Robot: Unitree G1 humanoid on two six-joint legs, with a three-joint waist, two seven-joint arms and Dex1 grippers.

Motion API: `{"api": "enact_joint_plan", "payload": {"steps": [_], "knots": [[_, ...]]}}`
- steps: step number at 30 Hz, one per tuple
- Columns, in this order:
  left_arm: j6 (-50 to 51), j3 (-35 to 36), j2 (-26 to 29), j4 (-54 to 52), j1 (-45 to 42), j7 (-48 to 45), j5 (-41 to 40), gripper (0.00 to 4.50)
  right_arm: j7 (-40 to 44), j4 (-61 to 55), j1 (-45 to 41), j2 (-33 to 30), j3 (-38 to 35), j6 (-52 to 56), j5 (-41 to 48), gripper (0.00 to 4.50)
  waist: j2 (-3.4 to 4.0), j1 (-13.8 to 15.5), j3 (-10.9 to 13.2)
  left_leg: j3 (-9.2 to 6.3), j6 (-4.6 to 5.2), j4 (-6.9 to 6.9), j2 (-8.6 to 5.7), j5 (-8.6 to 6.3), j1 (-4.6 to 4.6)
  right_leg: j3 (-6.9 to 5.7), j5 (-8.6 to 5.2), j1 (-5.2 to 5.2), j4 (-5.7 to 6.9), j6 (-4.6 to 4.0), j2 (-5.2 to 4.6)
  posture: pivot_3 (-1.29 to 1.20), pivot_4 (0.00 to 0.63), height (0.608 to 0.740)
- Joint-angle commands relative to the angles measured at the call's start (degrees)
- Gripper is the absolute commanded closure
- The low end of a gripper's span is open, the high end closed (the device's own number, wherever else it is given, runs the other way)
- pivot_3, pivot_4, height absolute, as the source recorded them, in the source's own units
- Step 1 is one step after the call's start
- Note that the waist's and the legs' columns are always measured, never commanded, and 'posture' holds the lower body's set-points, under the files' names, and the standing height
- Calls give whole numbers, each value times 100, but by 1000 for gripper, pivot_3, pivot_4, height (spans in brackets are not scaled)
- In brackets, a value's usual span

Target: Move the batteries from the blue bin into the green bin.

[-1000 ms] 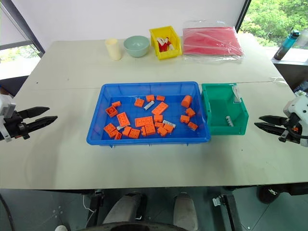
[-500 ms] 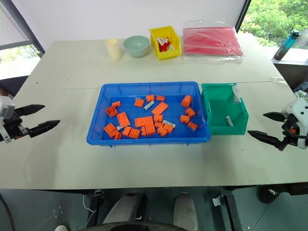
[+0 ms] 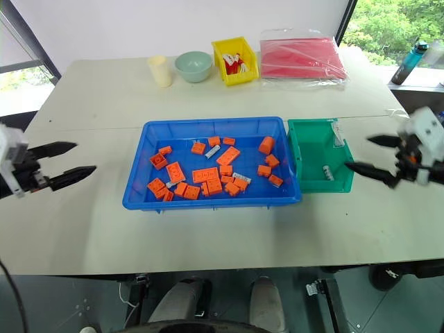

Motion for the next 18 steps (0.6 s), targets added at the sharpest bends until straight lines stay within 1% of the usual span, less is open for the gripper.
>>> {"api": "enact_joint_plan", "payload": {"steps": [1, 2, 5, 7, 10, 11, 15, 18], "knots": [[419, -96, 172, -665, -182, -186, -404, 0, -158, -915, -894, 135, 574, 863, 436, 25, 0, -3, 0, 0, 0, -3, 2, 0, -4, 0, 0, -9, 5, 0, 0, 0, 150, 740], [538, -148, 207, -778, -251, -234, -490, 0, -262, -1113, -1175, 265, 772, 1164, 539, 25, 0, -5, 1, -1, 0, -6, 3, 0, -9, -1, 0, -14, 5, 0, 2, 0, 150, 740], [756, -346, 394, -1016, -458, -625, -714, 0, -839, -1873, -2056, 1158, 1515, 2247, 976, 25, -7, -49, 5, -2, -4, -7, 7, -2, -16, 0, 1, -24, 7, -1, 6, 0, 150, 740], [786, -447, 465, -1050, -520, -761, -699, 0, -1204, -2208, -2327, 1725, 1967, 2669, 1018, 25, -7, -66, 5, -5, -5, -5, 7, -2, -22, 0, 2, -30, 10, -3, 6, 0, 150, 740], [737, -552, 521, -1017, -504, -938, -600, 0, -1614, -2382, -2454, 2481, 2603, 2841, 849, 25, -8, -72, 5, -10, -5, -3, 3, -2, -28, -1, 4, -36, 17, -7, 4, 0, 150, 740], [725, -566, 521, -1026, -480, -970, -579, 0, -1719, -2361, -2482, 2688, 2784, 2824, 765, 25, -12, -81, 4, -12, -5, 0, 2, -2, -31, -2, 6, -42, 25, -9, 4, 0, 150, 740], [654, -612, 521, -1089, -329, -1036, -455, 0, -1922, -1914, -2568, 3320, 3684, 1962, -76, 25, -13, -124, 4, -13, -7, 13, -8, -1, -50, -1, 7, -83, 75, -11, -3, 0, 150, 740], [658, -562, 528, -1193, -183, -1053, -450, 0, -1993, -1470, -2635, 3663, 4007, 1449, -505, 25, -12, -143, 4, -13, -9, 12, -8, 1, -52, -1, 7, -89, 79, -11, -2, 0, 150, 740]]}}
